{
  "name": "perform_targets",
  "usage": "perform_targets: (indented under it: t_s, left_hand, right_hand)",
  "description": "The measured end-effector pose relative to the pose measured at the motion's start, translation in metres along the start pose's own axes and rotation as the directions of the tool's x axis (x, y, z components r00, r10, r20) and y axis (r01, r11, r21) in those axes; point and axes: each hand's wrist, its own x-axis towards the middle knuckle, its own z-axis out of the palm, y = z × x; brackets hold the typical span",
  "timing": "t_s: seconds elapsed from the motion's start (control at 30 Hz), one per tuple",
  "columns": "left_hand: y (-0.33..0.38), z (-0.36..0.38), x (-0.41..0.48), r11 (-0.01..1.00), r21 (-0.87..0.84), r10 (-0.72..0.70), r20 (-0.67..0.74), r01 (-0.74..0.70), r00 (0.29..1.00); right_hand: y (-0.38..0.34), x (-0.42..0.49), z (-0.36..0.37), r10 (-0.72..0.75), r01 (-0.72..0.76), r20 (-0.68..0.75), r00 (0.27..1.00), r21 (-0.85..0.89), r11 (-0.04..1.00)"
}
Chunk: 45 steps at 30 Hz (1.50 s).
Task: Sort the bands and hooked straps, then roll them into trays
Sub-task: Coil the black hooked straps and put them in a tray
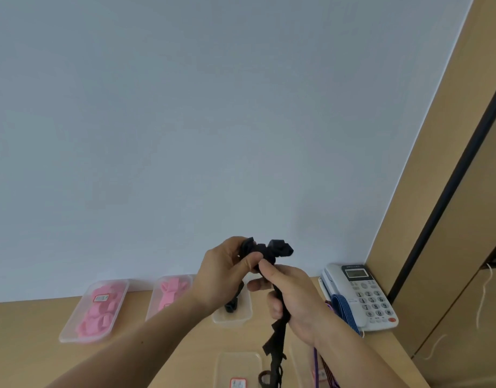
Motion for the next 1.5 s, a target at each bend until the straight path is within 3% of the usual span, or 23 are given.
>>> perform_targets:
  t_s: [0.17,0.27,0.37,0.47,0.53,0.6,0.63,0.67,0.7,0.77,0.8,0.87,0.93,1.03,1.1,1.17,1.27,1.33,1.4,1.5]
  left_hand:
    - [-0.009,0.001,0.004,0.982,0.142,0.132,-0.067,-0.122,0.989]
    - [-0.014,0.001,0.002,0.905,0.288,0.346,-0.065,-0.314,0.936]
    - [-0.021,-0.003,0.006,0.635,0.515,0.658,0.030,-0.576,0.753]
    - [-0.027,-0.002,0.011,0.325,0.664,0.779,0.215,-0.673,0.588]
    - [-0.027,-0.001,0.011,0.220,0.663,0.799,0.298,-0.715,0.523]
    - [-0.028,0.001,0.009,0.196,0.625,0.814,0.326,-0.755,0.481]
    - [-0.029,0.002,0.006,0.250,0.593,0.805,0.312,-0.765,0.505]
    - [-0.030,0.003,0.003,0.380,0.527,0.769,0.277,-0.760,0.576]
    - [-0.027,0.003,-0.001,0.576,0.411,0.688,0.222,-0.707,0.691]
    - [-0.019,0.003,-0.007,0.927,0.069,0.349,0.193,-0.368,0.917]
    - [-0.013,0.003,-0.007,0.988,-0.120,0.125,0.233,-0.099,0.964]
    - [-0.005,-0.001,0.001,0.892,-0.328,-0.187,0.363,0.313,0.913]
    - [0.003,-0.005,0.007,0.884,-0.281,-0.220,0.455,0.373,0.863]
    - [0.007,-0.002,0.008,0.962,-0.144,-0.146,0.444,0.232,0.884]
    - [0.008,0.001,0.006,0.995,0.043,-0.102,0.355,0.093,0.929]
    - [0.006,0.003,0.005,0.961,0.259,0.029,0.265,-0.100,0.964]
    - [-0.002,0.007,0.004,0.790,0.528,0.228,0.220,-0.312,0.949]
    - [-0.004,0.007,0.003,0.605,0.671,0.320,0.289,-0.429,0.902]
    - [-0.010,0.008,0.002,0.403,0.748,0.406,0.371,-0.528,0.835]
    - [-0.019,0.009,0.004,0.276,0.756,0.569,0.369,-0.594,0.735]
  right_hand:
    - [-0.004,0.007,-0.007,0.019,-0.031,-0.093,0.996,-0.134,0.990]
    - [-0.009,0.009,-0.009,0.053,-0.073,-0.123,0.991,-0.160,0.984]
    - [-0.014,0.008,-0.013,0.109,-0.112,-0.072,0.991,-0.041,0.993]
    - [-0.012,0.010,-0.009,0.092,-0.091,-0.072,0.993,0.014,0.996]
    - [-0.006,0.013,-0.007,0.077,-0.074,-0.134,0.988,0.027,0.997]
    - [-0.001,0.016,-0.008,0.047,-0.033,-0.166,0.985,0.087,0.996]
    - [0.000,0.016,-0.009,0.026,-0.005,-0.179,0.984,0.115,0.993]
    - [0.000,0.017,-0.010,0.002,0.025,-0.194,0.981,0.134,0.991]
    - [0.000,0.017,-0.011,-0.025,0.056,-0.210,0.977,0.143,0.988]
    - [0.000,0.019,-0.014,-0.077,0.111,-0.235,0.969,0.136,0.984]
    - [-0.001,0.019,-0.015,-0.100,0.131,-0.242,0.965,0.116,0.985]
    - [-0.001,0.019,-0.015,-0.143,0.161,-0.245,0.959,0.056,0.985]
    - [0.001,0.018,-0.014,-0.170,0.180,-0.248,0.954,0.018,0.984]
    - [0.003,0.018,-0.011,-0.152,0.163,-0.303,0.941,0.010,0.987]
    - [0.005,0.019,-0.008,-0.104,0.120,-0.346,0.932,0.025,0.992]
    - [0.007,0.018,-0.004,-0.056,0.072,-0.357,0.933,0.032,0.997]
    - [0.005,0.016,0.000,-0.049,0.037,-0.364,0.930,-0.040,0.999]
    - [0.003,0.016,0.001,-0.049,0.023,-0.358,0.933,-0.077,0.997]
    - [0.000,0.017,0.001,-0.023,0.000,-0.333,0.943,-0.070,0.998]
    - [-0.003,0.016,0.003,0.024,-0.029,-0.270,0.963,-0.017,0.999]
